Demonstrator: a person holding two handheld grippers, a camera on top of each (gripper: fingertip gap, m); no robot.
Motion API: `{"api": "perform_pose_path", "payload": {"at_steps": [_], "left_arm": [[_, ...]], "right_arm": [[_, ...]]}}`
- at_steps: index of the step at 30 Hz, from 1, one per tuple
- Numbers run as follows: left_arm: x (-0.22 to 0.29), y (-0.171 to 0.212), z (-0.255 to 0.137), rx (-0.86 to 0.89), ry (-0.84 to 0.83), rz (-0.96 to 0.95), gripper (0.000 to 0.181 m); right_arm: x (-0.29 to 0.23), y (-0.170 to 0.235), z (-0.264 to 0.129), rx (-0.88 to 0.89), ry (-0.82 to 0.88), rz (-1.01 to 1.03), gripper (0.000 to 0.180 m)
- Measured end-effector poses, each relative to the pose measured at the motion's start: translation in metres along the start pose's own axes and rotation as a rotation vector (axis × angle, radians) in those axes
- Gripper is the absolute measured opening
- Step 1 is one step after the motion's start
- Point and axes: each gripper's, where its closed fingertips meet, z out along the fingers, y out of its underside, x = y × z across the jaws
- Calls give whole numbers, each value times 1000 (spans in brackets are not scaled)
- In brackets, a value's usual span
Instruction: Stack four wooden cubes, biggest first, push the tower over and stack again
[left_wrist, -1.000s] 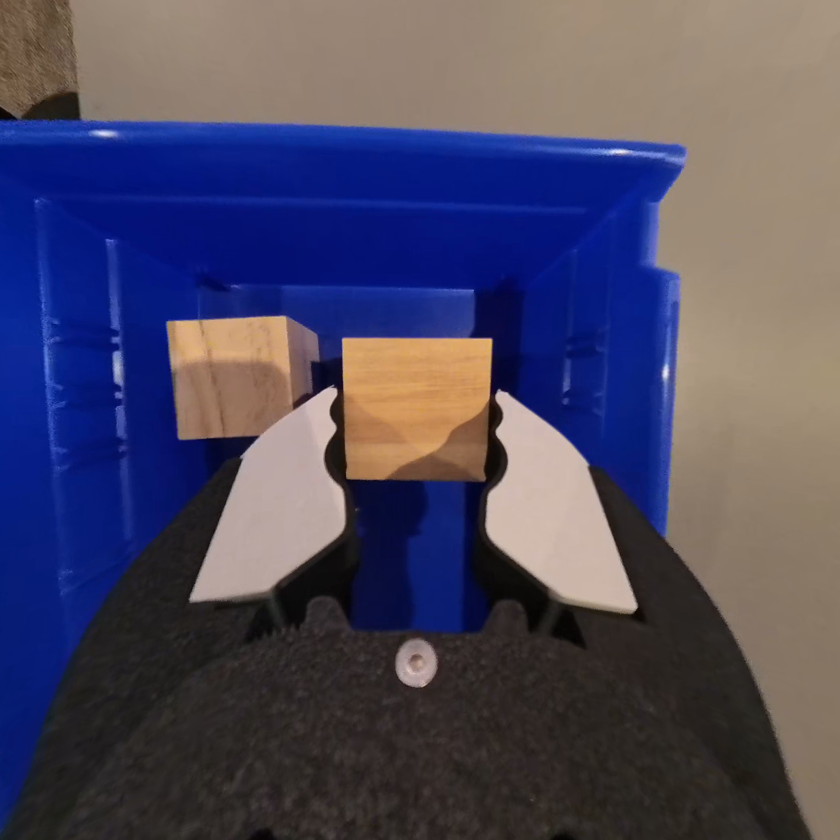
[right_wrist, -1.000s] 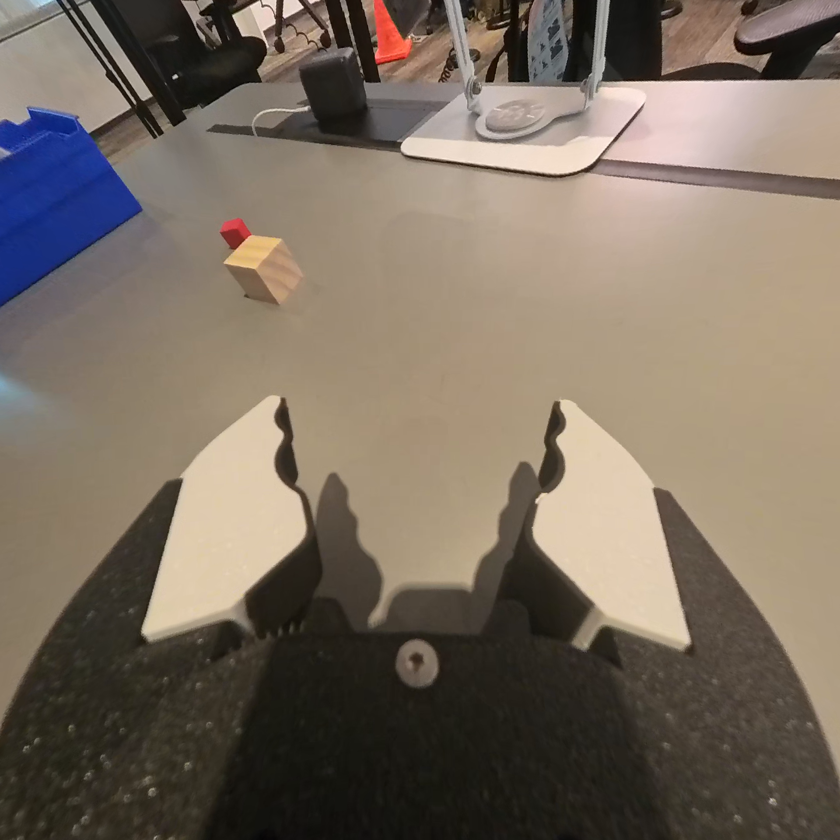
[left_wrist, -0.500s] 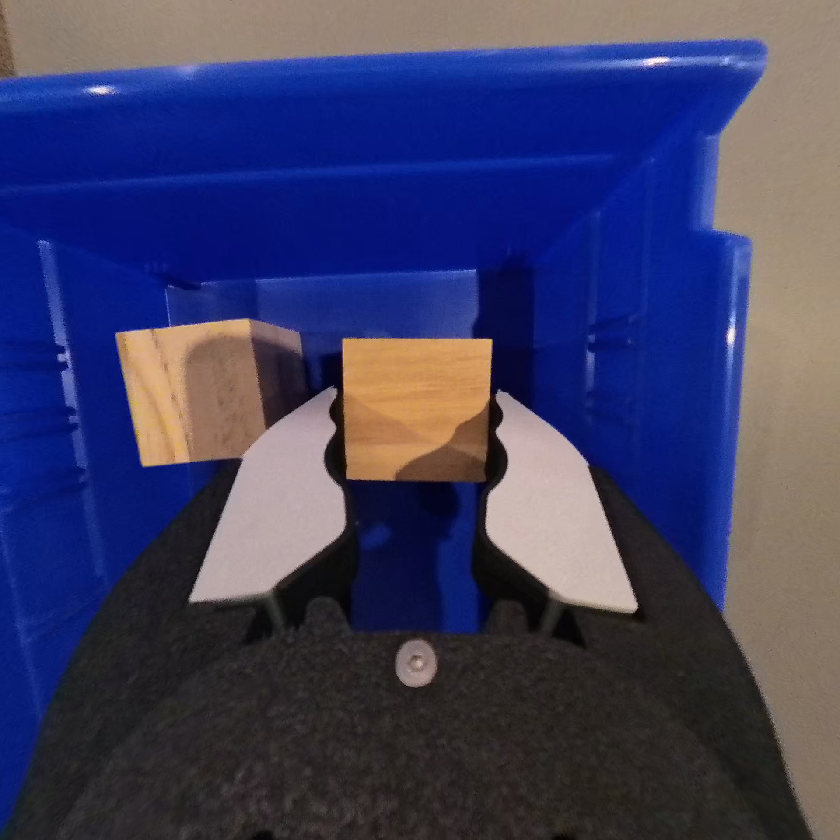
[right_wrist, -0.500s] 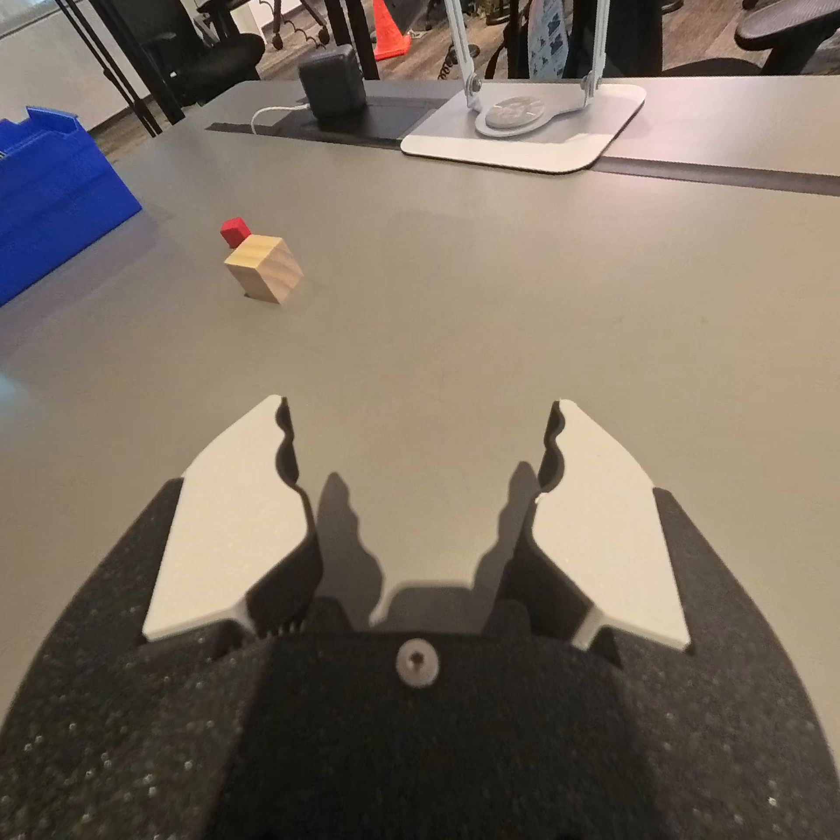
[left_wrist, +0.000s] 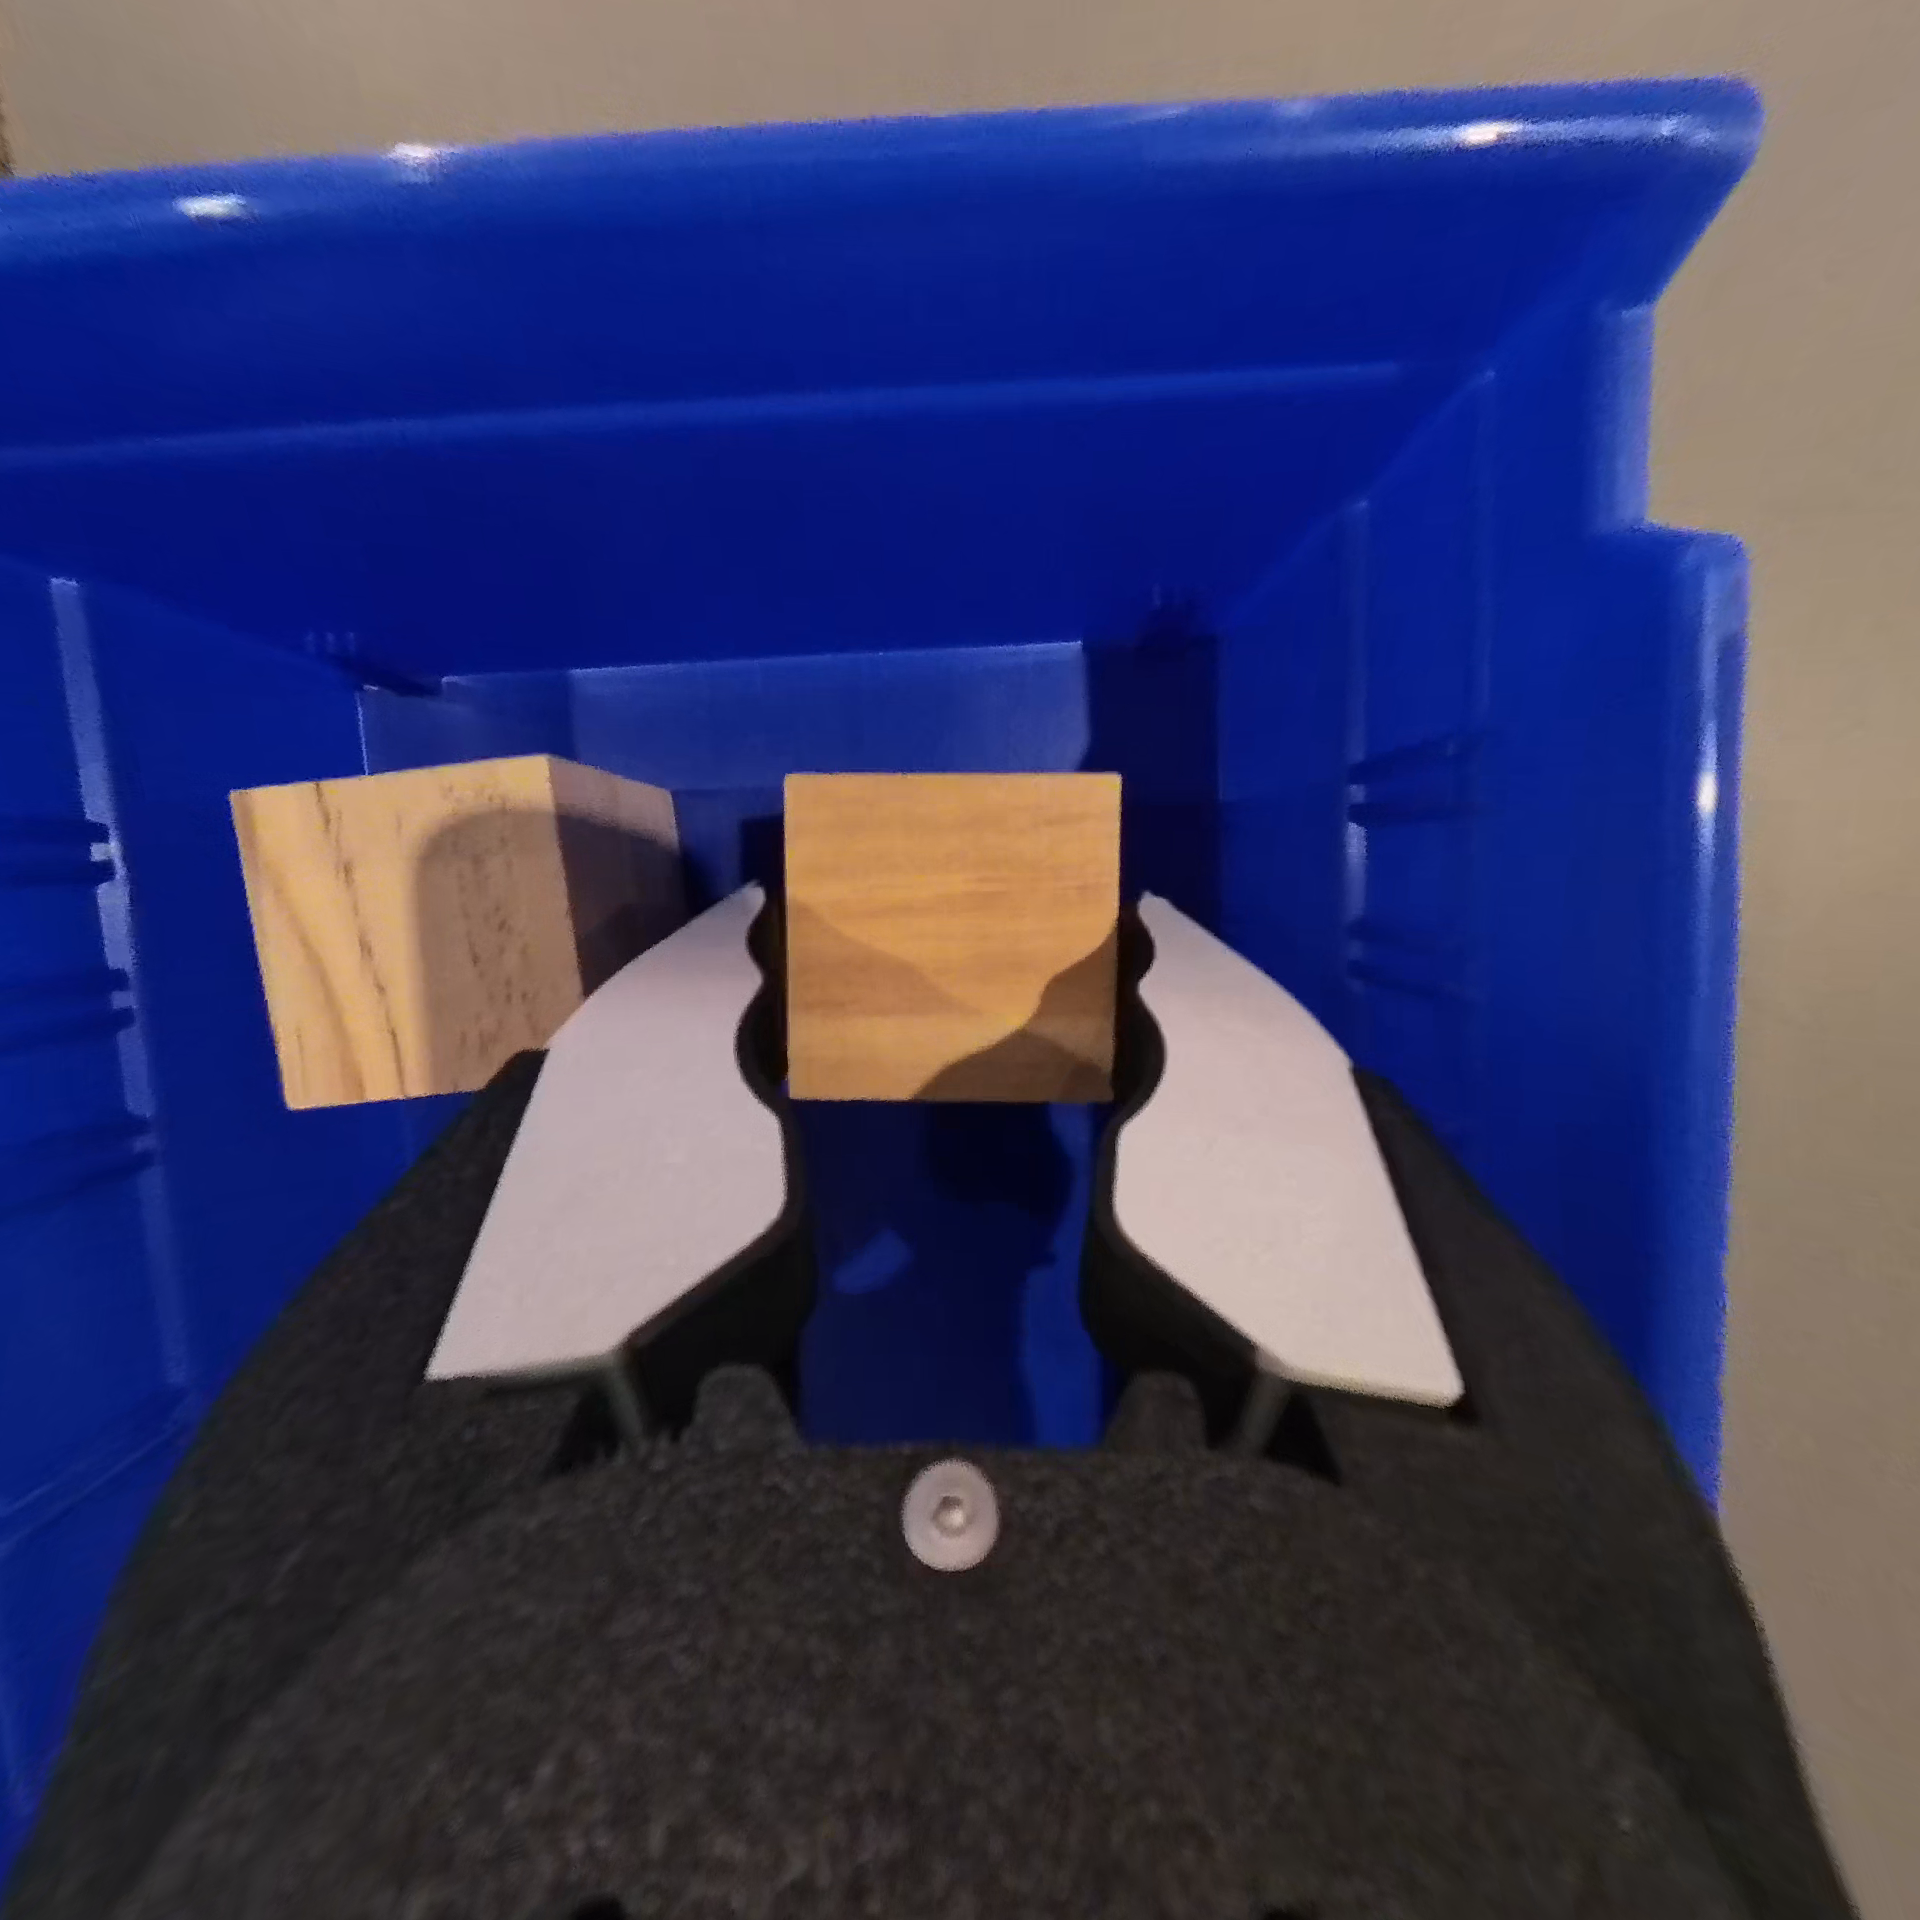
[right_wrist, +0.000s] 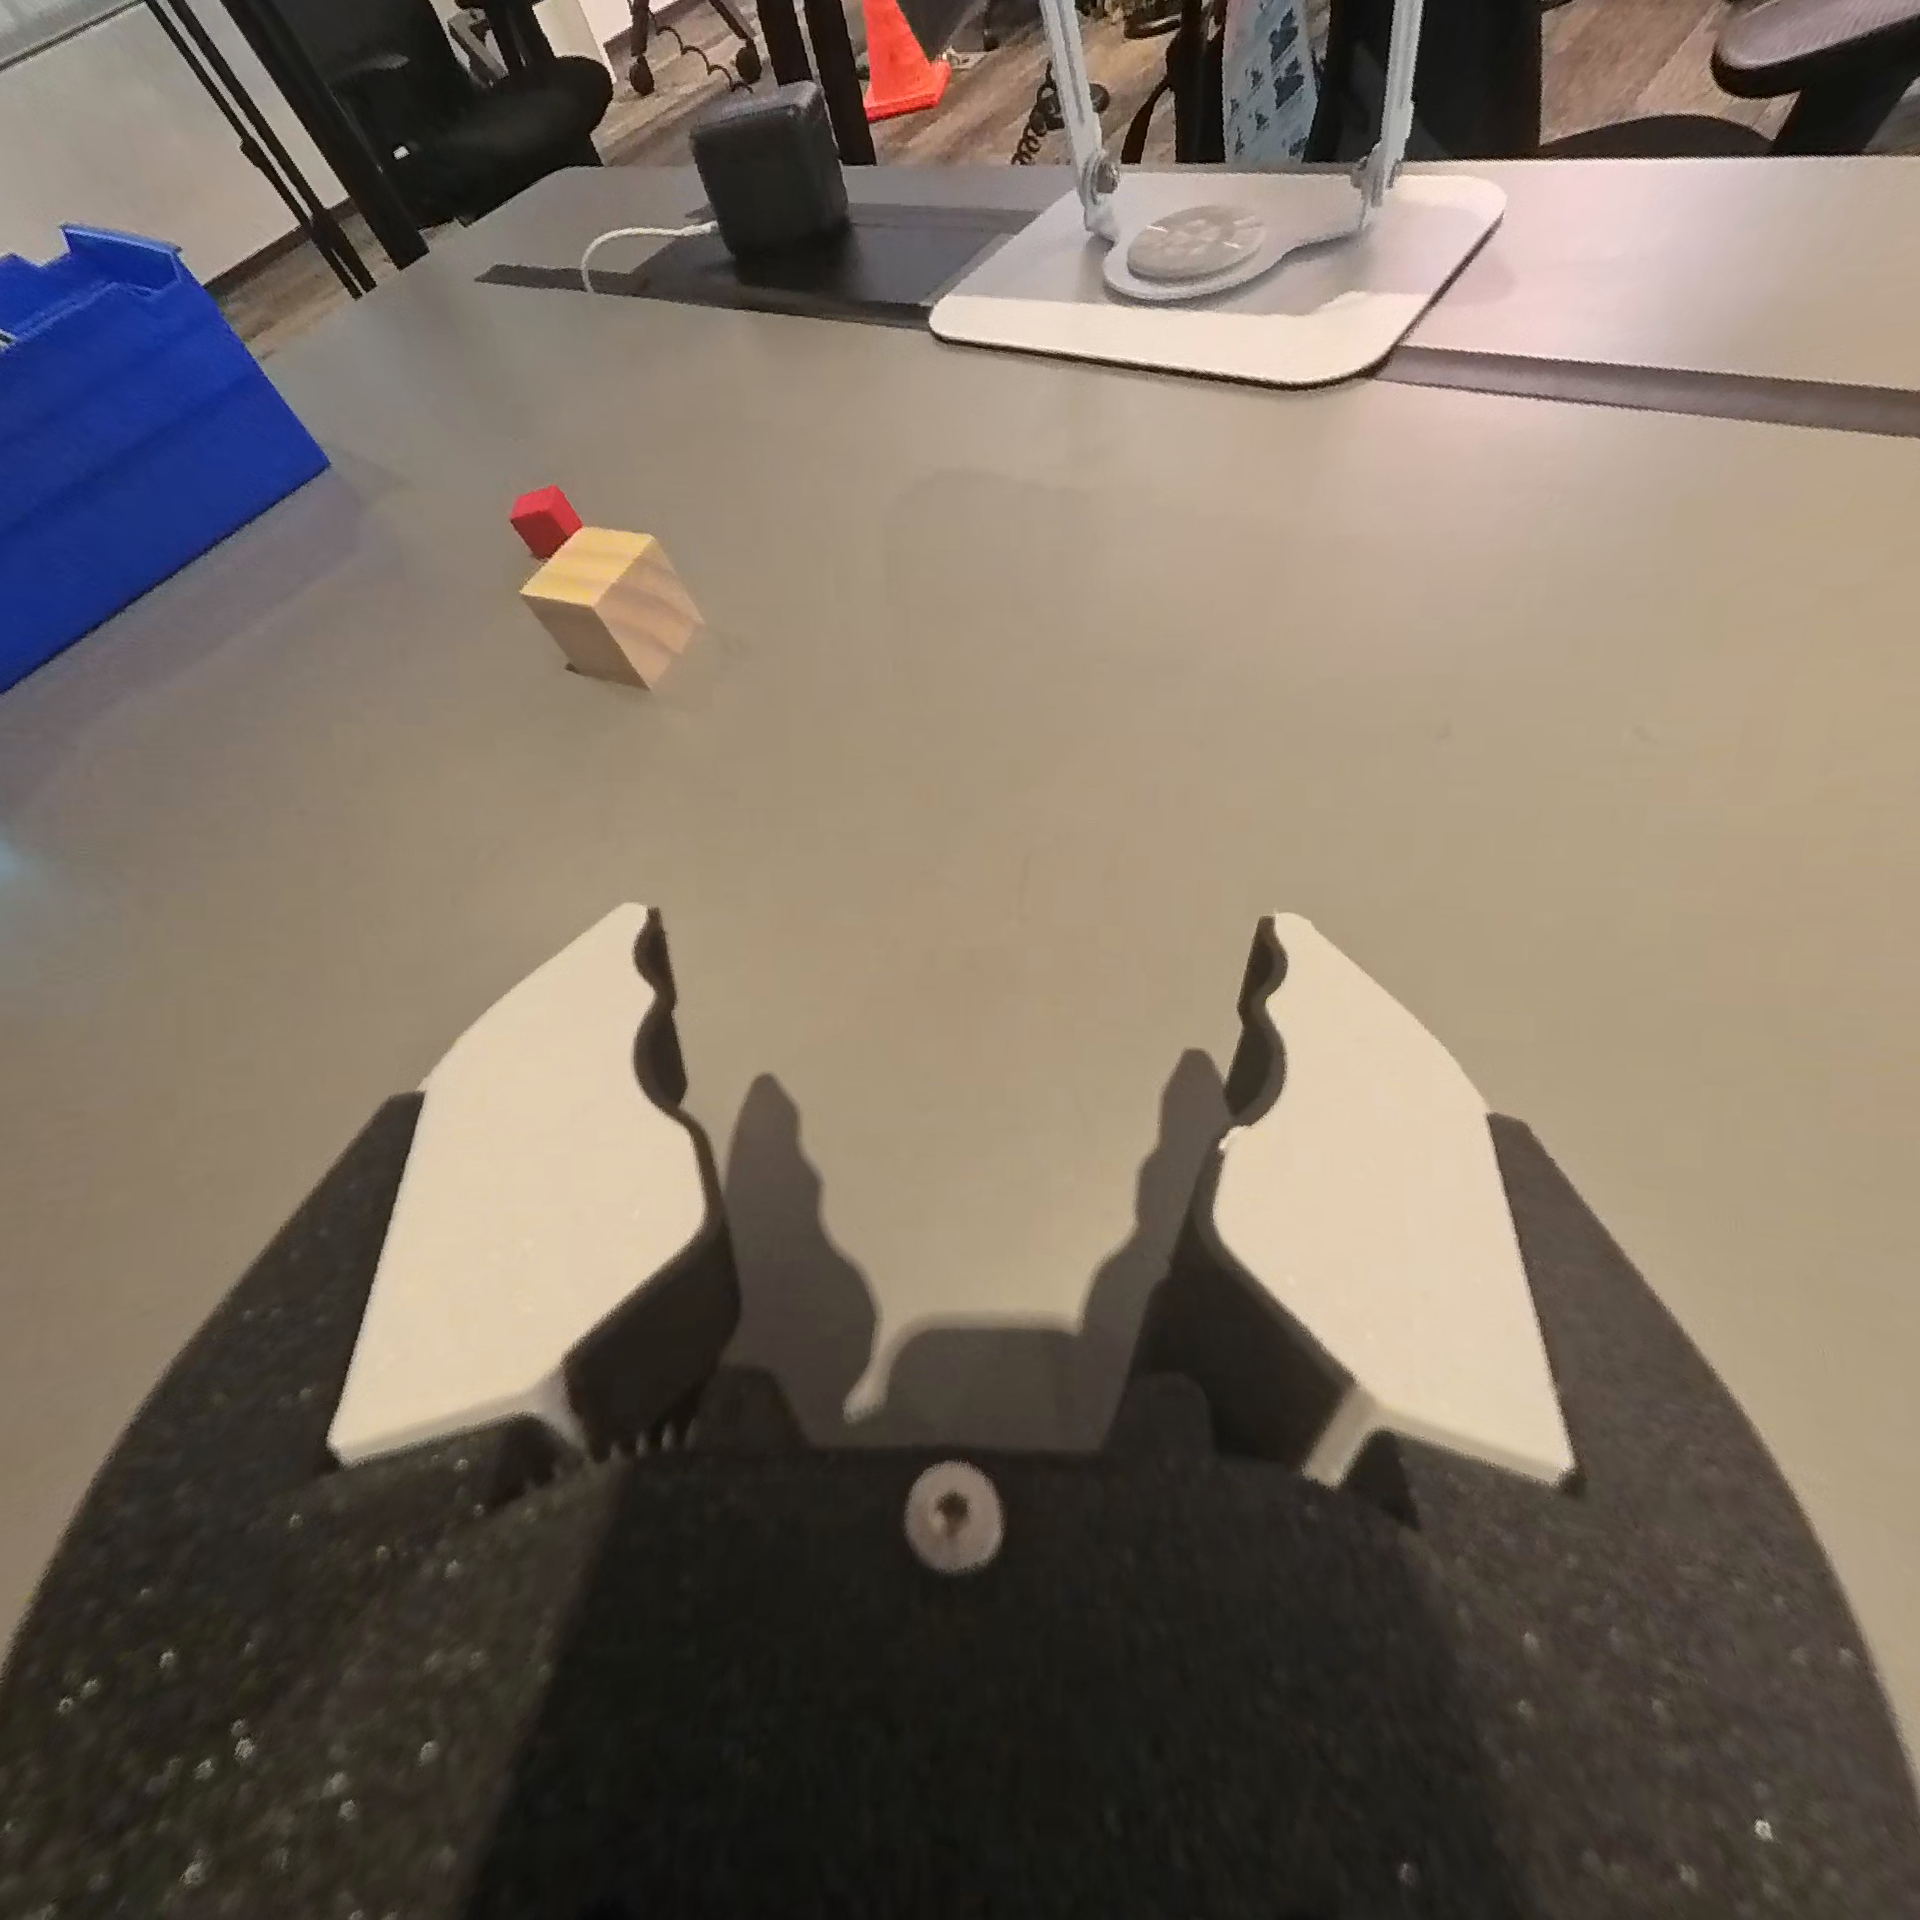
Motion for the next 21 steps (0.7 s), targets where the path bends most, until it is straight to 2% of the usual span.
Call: {"api": "perform_pose_path", "payload": {"at_steps": [3, 5, 8, 11, 13, 16, 18, 21], "left_arm": [[-6, -4, -9, 30, 2, -18, 80], [-13, -15, -30, 92, 21, -40, 89], [-24, -42, -83, 244, 47, -47, 90], [-10, -70, -143, 416, 87, 41, 88], [23, -87, -176, 519, 149, 132, 87], [108, -98, -202, 592, 305, 326, 87], [172, -93, -201, 574, 402, 490, 87], [258, -80, -177, 514, 502, 709, 87]], "right_arm": [[-1, -1, 0, 2, -3, -3, 104], [-1, -1, -2, 2, -1, -10, 104], [1, -4, -7, 13, 7, -15, 105], [4, -7, -10, 32, 10, -16, 105], [6, -9, -10, 45, 9, -12, 105], [9, -13, -8, 68, 3, 0, 104], [11, -17, -6, 85, -3, -2, 104], [11, -23, -4, 98, -14, -34, 104]]}}
